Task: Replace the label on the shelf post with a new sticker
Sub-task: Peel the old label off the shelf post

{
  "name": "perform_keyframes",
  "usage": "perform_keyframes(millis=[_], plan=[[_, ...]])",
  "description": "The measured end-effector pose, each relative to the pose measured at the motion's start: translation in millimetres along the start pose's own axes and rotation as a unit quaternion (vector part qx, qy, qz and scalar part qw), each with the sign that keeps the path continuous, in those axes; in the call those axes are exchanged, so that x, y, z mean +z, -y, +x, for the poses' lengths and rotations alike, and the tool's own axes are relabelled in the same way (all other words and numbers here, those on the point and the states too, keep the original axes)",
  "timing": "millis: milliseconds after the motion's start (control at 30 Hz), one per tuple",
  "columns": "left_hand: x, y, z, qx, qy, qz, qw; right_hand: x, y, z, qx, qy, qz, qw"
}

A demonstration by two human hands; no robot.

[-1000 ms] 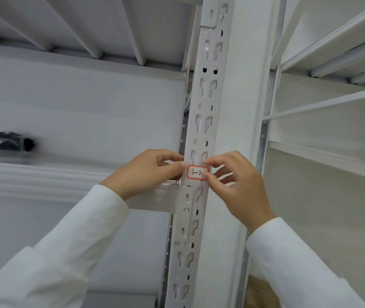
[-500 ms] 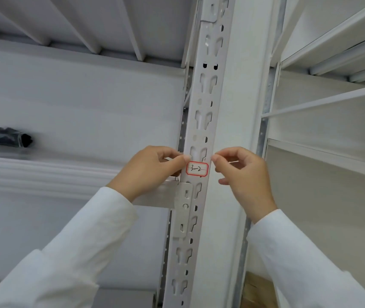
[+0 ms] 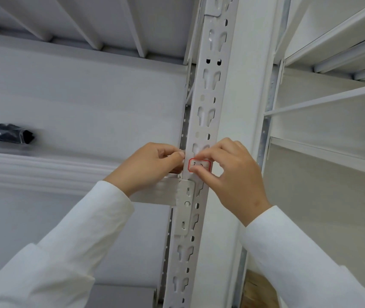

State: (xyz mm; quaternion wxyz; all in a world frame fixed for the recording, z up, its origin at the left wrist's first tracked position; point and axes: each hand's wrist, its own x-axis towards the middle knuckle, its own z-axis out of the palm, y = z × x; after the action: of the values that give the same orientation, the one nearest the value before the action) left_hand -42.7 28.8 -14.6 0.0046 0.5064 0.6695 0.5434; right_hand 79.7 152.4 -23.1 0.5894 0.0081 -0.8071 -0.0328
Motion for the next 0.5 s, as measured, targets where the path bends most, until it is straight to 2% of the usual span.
perform_keyframes(millis=[500], plan=[[0.3,1.5,-0.1,0.007,0.002,-0.013,1.0,0.9,5.5,6.3,0.024,0.029,-0.037,0.999]])
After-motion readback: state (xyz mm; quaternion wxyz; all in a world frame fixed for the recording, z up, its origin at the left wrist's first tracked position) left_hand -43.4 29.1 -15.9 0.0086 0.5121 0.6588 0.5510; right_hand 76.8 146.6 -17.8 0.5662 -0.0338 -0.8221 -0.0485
